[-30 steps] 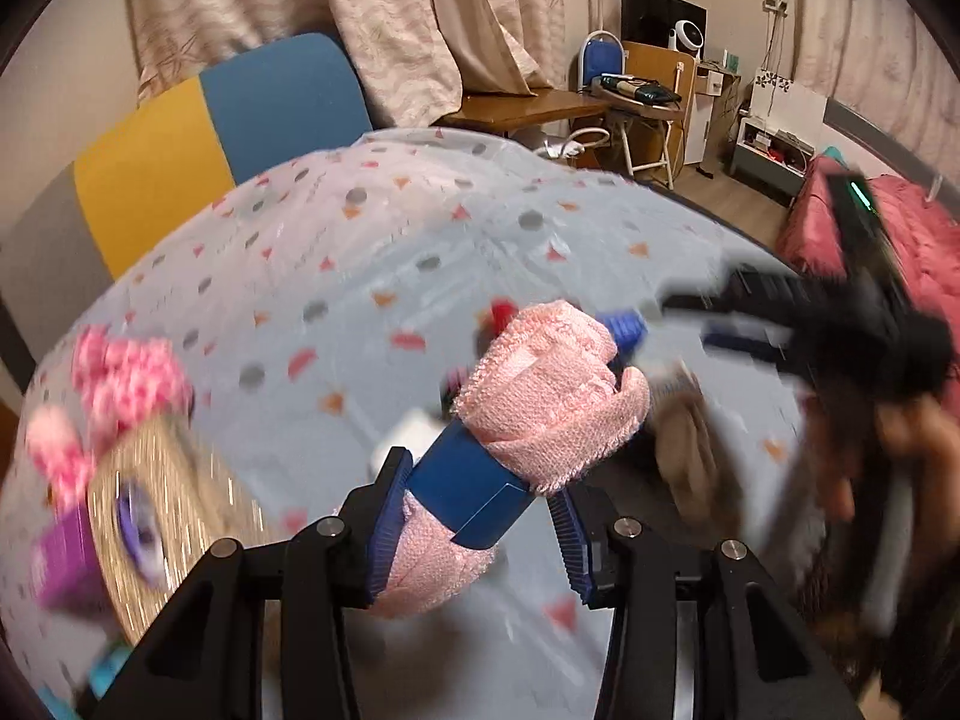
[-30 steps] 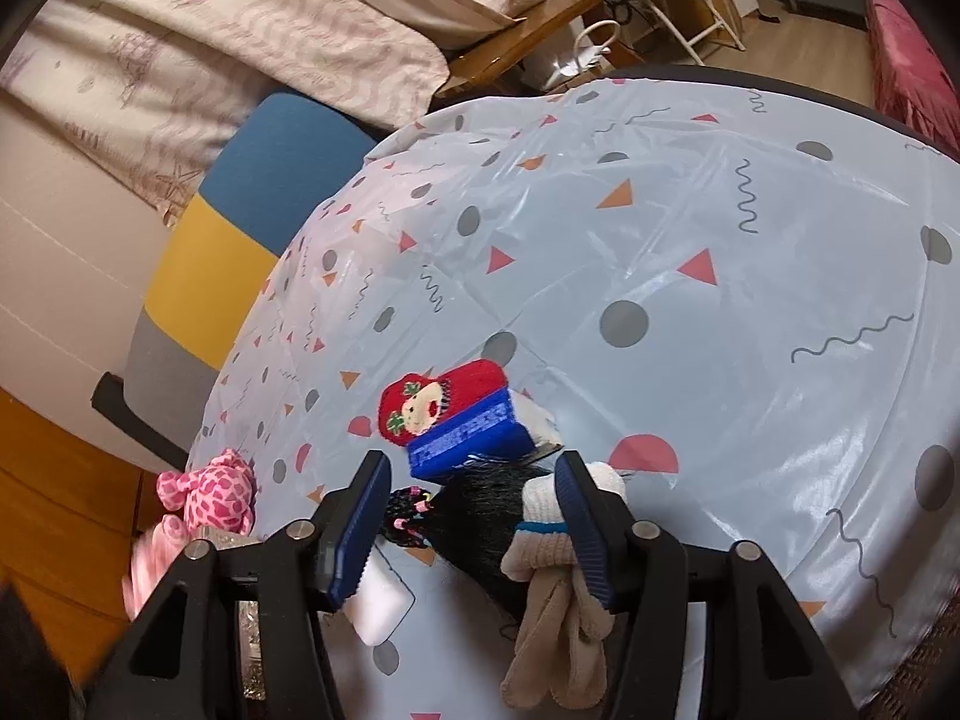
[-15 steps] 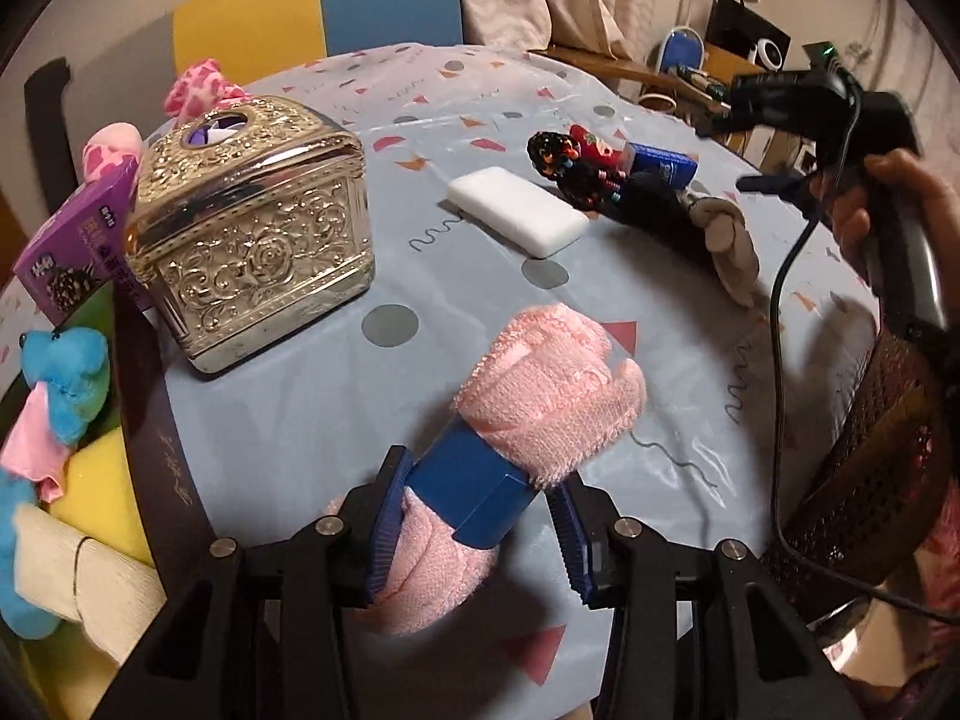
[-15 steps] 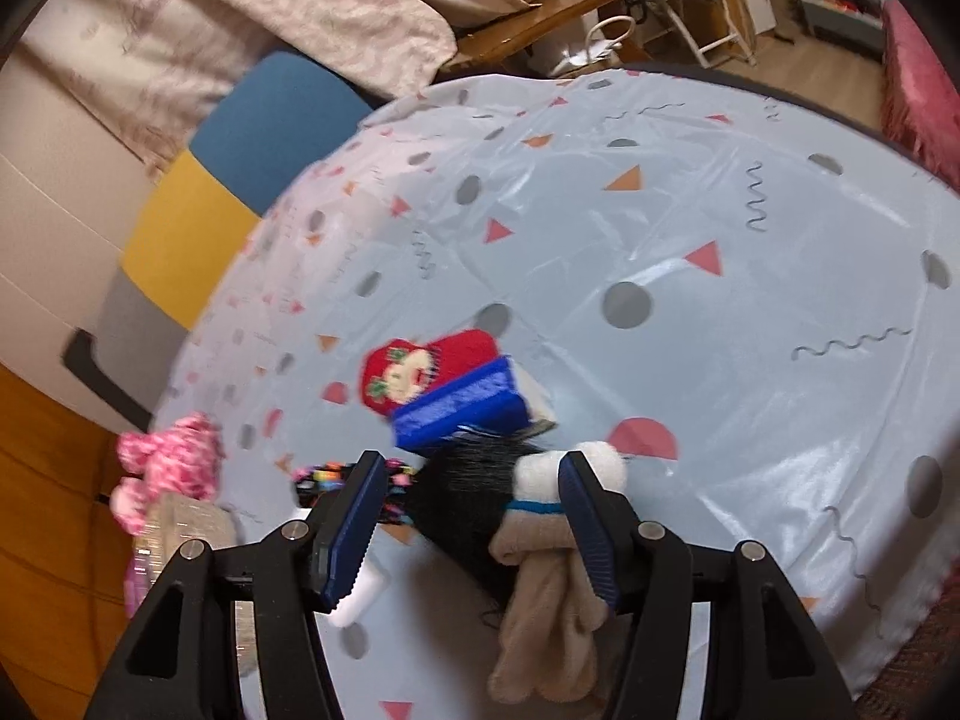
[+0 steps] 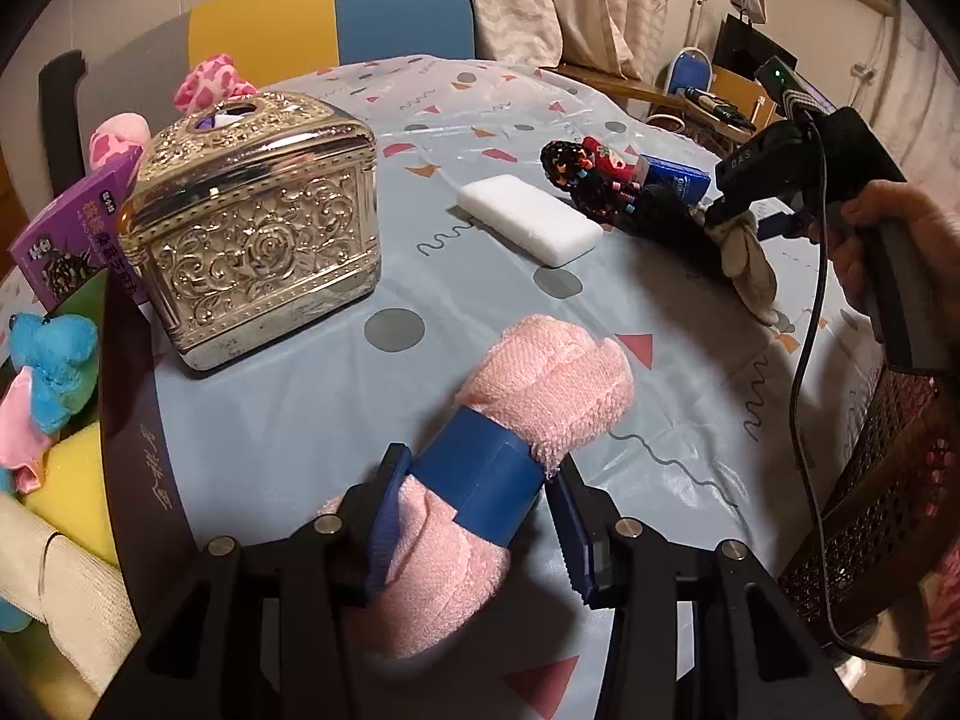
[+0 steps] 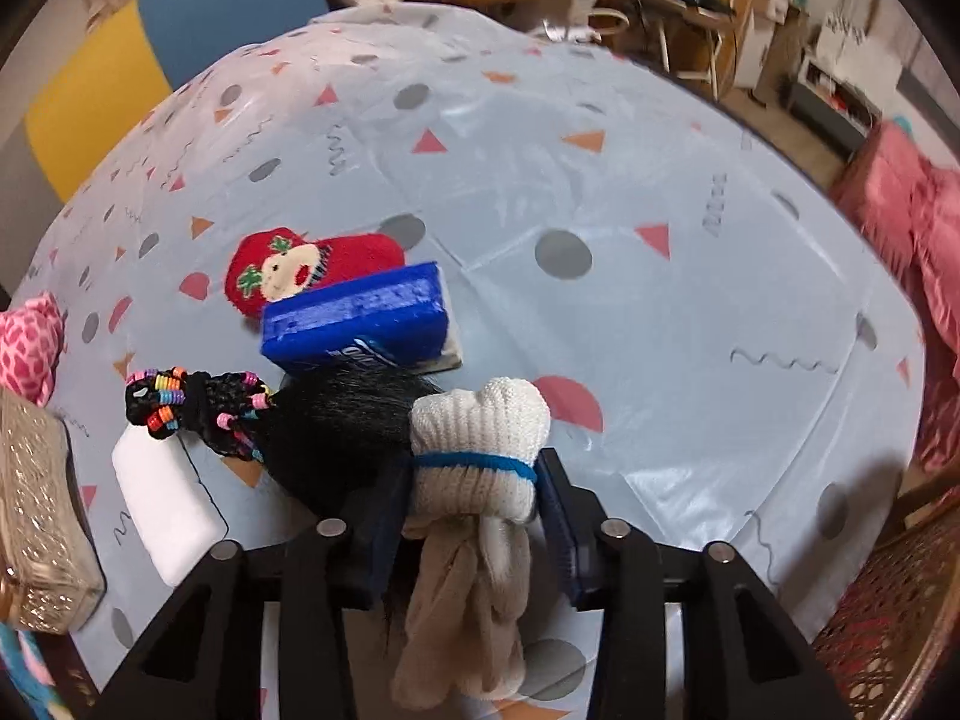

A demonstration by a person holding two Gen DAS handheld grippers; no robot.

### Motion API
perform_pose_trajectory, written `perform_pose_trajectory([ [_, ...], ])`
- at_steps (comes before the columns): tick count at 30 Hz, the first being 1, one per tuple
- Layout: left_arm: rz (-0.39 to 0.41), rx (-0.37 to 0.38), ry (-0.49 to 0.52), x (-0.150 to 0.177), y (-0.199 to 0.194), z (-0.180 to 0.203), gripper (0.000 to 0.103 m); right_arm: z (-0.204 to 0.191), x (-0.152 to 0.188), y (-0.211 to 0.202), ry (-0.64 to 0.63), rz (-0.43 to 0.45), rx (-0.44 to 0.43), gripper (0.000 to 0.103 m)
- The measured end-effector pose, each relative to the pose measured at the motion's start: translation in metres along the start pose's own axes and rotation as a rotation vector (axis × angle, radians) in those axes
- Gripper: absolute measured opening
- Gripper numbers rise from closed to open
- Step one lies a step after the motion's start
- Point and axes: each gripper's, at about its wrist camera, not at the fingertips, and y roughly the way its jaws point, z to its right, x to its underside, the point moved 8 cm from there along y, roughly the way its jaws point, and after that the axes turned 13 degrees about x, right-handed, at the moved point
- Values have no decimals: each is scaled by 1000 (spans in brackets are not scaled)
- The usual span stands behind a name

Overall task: Organize soft objects
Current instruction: 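Lift the pink towel roll with the left gripper while the right gripper grasps the white glove, then carry the pink towel roll into the gold tray and open the left gripper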

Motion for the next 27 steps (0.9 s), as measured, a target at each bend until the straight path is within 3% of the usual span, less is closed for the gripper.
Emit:
perform_pose_trajectory([
  [4, 11, -3, -3, 2, 0, 1, 47, 11, -11, -18, 47, 96, -11, 39],
  [7, 22, 4, -23, 3, -3, -1, 47, 7, -16, -40, 43, 187, -118, 39],
  [11, 32, 7, -23, 5, -5, -2, 46, -43, 6, -64, -164, 196, -331, 39],
  [15, 40, -5, -38, 4, -11, -2, 46, -96, 46, -80, -435, 180, -427, 39],
  [17, 47, -11, -54, 3, -16, -4, 45, -114, 68, -76, -544, 124, -434, 39],
  [21, 85, -17, -66, -2, -37, -5, 45, -128, 96, -49, -676, 18, -335, 39],
  [27, 150, -72, -103, -16, -73, -11, 46, -128, 97, -42, -666, -10, -332, 42],
])
